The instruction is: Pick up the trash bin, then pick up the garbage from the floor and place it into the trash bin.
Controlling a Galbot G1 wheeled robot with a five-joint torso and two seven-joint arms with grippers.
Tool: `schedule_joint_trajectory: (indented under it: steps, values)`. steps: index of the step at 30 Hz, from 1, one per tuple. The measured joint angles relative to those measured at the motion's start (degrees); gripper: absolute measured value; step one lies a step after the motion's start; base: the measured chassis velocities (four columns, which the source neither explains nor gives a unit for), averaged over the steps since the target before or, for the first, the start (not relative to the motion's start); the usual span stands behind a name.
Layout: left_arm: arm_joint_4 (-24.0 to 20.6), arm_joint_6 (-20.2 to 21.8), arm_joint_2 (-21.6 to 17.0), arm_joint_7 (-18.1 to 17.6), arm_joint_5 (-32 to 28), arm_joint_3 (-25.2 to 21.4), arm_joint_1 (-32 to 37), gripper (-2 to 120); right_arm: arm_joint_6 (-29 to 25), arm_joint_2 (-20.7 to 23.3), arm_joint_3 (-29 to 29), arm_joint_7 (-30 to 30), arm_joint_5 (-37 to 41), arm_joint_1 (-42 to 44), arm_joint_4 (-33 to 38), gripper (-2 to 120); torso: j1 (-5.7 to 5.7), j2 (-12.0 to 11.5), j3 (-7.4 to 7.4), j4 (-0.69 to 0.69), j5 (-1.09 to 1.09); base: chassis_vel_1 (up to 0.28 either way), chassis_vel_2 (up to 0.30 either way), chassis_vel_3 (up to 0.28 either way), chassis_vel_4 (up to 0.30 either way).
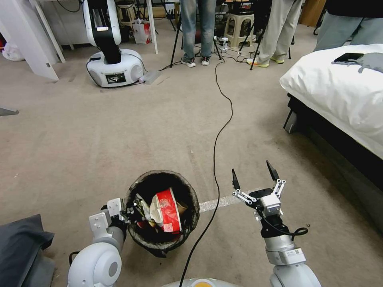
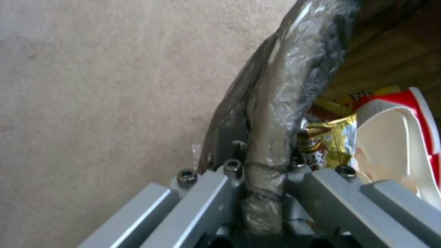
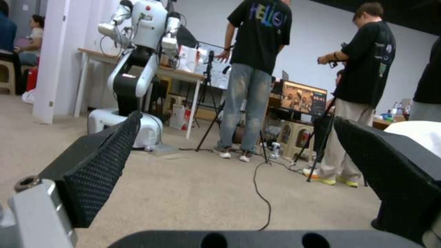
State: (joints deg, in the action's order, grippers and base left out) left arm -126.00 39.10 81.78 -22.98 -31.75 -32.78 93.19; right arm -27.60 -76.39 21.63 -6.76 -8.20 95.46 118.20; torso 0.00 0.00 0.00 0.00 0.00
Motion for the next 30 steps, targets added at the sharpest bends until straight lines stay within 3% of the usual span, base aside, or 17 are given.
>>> schedule_joint_trajectory:
  steps: [11,18,21,30]
  values:
    - [2.48,-0.05,0.46,0.21,-2.64,-0.74,-1.48,0,-0.68,0.07,-0.15,0.99,-1.00,0.16,-0.24,100,0.00,0.00,0.00,0.00,0.01,0.000,0.000,0.000,0.000]
    - [2.78,-2.46,0.79,1.51,-5.67,-0.98,-2.86,22,-0.87,0.18,-0.76,1.71,-1.36,-0.12,-0.84,100,0.00,0.00,0.00,0.00,0.01,0.000,0.000,0.000,0.000]
    - [2.78,-4.18,0.88,2.09,-6.46,-1.34,-3.80,37,-0.98,0.19,-1.33,2.18,-1.57,-0.41,-1.27,100,0.00,0.00,0.00,0.01,0.01,0.000,0.000,0.000,0.000]
    - [1.89,-7.90,0.90,3.93,-5.74,-1.33,-4.52,65,-1.63,0.17,-2.01,3.05,-2.24,-0.50,-2.11,100,0.00,0.00,0.00,0.00,0.01,0.000,0.000,0.000,0.000]
